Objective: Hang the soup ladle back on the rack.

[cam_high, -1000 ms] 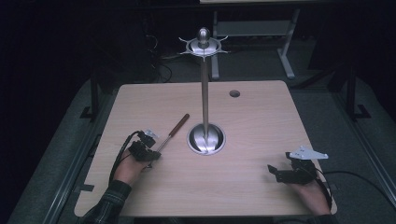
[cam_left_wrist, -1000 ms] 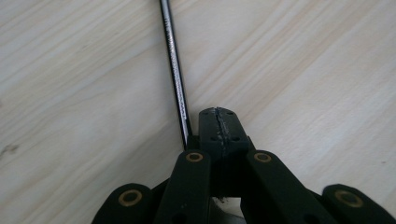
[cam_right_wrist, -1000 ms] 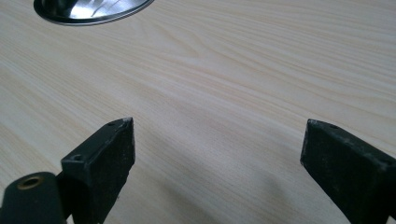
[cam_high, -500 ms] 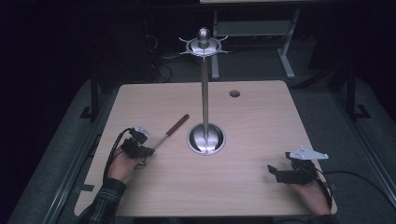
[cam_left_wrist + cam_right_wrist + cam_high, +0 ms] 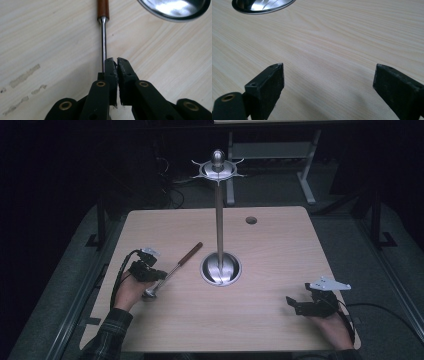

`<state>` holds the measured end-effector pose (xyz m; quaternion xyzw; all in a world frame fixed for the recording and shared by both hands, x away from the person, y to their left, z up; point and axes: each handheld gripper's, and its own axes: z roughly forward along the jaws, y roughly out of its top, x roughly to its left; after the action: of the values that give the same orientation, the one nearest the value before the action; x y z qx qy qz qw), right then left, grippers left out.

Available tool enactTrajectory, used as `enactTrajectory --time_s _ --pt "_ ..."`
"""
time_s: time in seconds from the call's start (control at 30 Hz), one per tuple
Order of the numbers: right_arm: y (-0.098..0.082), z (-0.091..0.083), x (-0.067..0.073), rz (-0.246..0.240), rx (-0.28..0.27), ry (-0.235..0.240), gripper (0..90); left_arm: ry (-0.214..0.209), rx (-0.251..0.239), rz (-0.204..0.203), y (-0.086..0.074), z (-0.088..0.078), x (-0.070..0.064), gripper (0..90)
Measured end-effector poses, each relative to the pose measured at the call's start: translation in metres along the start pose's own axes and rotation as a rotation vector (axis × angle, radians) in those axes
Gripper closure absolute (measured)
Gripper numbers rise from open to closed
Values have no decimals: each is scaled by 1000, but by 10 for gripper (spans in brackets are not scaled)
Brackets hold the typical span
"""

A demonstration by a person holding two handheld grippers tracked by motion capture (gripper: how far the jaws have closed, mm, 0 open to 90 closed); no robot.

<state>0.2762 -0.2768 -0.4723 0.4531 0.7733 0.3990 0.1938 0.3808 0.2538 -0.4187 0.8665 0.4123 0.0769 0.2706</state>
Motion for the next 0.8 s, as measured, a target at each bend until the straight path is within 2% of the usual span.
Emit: enactTrajectory --time_s 0.07,0.27,0.3,0.37,0.4,0.43,0.5,0.6,0.8 --pt "0 0 0 0 -1 0 96 0 -10 5 6 1 1 827" --pt "0 0 1 3 7 4 96 -4 0 25 28 7 3 698" --pt "0 0 1 2 8 5 96 -3 13 48 31 7 5 689" --pt "0 0 1 3 6 5 96 -10 11 59 38 13 5 651" --pt "0 -1 1 3 5 5 96 -3 21 75 42 16 6 624" --pt "0 0 0 1 4 6 96 5 12 87 45 20 6 598" --pt "0 -1 0 -1 4 7 96 -2 17 72 49 26 6 565" --pt "-1 0 0 2 6 6 96 1 30 95 58 34 8 534" --pt "-1 0 -1 -1 6 6 96 -10 42 93 72 50 14 503"
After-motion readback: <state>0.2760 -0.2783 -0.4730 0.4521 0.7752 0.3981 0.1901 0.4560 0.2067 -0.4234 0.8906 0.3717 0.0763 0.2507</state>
